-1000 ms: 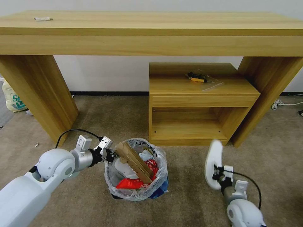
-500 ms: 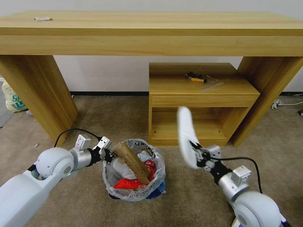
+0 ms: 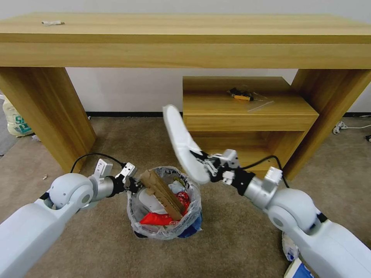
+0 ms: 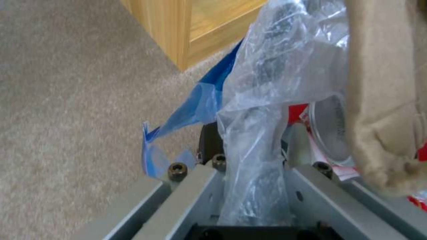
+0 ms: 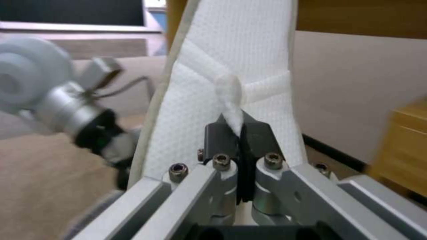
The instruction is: Pick up the trash bin and place the garbage on the floor into it.
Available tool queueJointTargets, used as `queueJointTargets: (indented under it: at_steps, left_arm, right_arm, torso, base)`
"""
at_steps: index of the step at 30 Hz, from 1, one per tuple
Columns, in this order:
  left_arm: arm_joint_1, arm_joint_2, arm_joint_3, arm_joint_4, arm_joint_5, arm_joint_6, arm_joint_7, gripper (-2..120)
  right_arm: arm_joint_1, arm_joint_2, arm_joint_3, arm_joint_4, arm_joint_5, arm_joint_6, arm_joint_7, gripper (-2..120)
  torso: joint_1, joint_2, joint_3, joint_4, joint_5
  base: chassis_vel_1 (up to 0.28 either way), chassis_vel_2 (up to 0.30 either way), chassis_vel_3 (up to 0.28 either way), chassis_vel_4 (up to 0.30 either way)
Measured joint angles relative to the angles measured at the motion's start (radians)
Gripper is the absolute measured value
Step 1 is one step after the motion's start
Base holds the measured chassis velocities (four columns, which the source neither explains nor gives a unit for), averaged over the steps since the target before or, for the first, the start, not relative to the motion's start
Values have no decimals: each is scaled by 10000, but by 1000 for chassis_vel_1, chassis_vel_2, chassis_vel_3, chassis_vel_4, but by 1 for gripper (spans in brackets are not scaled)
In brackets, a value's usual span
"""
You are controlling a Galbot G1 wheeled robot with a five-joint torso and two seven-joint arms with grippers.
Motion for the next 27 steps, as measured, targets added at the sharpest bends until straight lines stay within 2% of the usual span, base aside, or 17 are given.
queueJointTargets:
  at_steps: [3,11,18,27]
  left_arm:
    - [-735,-163,523,496,3,0,153,0]
    - [-1742,-418,1225,1067,-92,0,263,0]
    - [-1878,-350,1291,1075,-270,0,252,0]
    - [-1678,-56,1057,890,-282,0,354,0]
  right_arm:
    - [689,250,-979,-554,-66,83,-152,0]
    - [1539,814,-1999,-2010,-573,416,-591,0]
    - [1521,1059,-2230,-2491,-771,478,-635,0]
    - [784,803,-1960,-2349,-1174,459,-610,0]
  torso:
    - [0,0,0,-3,-1]
    - [1,0,0,-3,1]
    - [1,0,-1,-2,0]
    - [0,0,-2,-2,0]
  base:
    - [0,0,0,0]
    - [0,0,0,0]
    - [0,0,0,0]
    - [0,0,0,0]
